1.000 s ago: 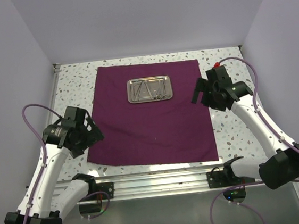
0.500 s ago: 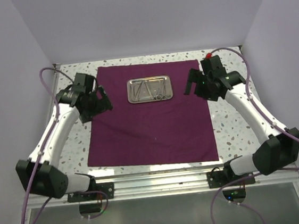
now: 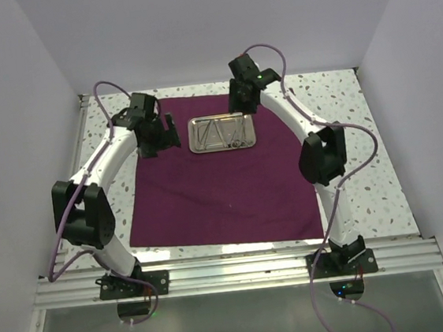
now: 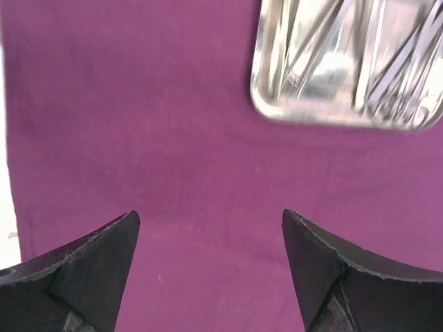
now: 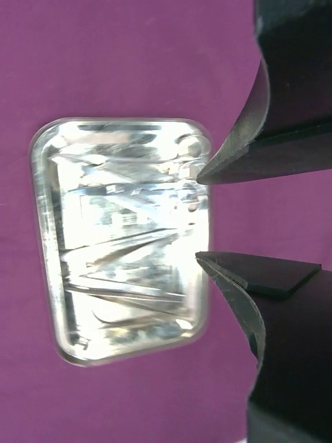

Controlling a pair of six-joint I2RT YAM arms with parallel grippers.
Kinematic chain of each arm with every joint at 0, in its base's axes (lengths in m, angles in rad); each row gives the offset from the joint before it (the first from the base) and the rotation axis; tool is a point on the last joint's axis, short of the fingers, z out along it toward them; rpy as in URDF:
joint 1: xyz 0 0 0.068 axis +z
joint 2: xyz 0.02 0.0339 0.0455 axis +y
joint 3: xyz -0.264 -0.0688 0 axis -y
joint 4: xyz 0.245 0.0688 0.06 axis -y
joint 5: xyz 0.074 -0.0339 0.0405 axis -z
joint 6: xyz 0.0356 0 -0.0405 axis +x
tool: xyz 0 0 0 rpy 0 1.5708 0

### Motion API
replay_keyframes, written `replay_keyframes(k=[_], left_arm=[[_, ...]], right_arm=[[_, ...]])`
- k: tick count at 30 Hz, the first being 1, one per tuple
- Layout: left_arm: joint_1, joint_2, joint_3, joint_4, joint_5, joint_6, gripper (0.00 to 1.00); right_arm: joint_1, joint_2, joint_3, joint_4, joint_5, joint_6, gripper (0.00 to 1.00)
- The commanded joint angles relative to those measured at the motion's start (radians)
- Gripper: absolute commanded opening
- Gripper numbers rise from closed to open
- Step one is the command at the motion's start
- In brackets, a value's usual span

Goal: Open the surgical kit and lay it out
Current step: Pick up the medical item from the container.

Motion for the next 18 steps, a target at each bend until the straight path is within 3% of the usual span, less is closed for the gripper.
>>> replay_keyframes(k=[1, 5, 12, 18], left_arm=[[-0.005, -0.098, -0.104, 0.070, 0.067, 0.033, 0.87], [-0.003, -0.199, -0.213, 0.068, 0.063, 0.040, 0.87], [-0.003, -0.310, -0.347, 0.056, 0.057, 0.017, 0.86], [-0.003, -0.322, -0.355, 0.045, 0.038, 0.013, 0.86]], right_arm=[[0.002, 0.136, 0.196, -0.081, 0.064, -0.008, 0.47], [0.002, 0.259, 0.336, -0.083, 0.104, -0.008, 0.48], [0.003, 0.287, 0.258, 0.008, 0.159, -0.042, 0.49], [0.032, 0.360, 0.316, 0.011, 0.165, -0.057, 0.49]])
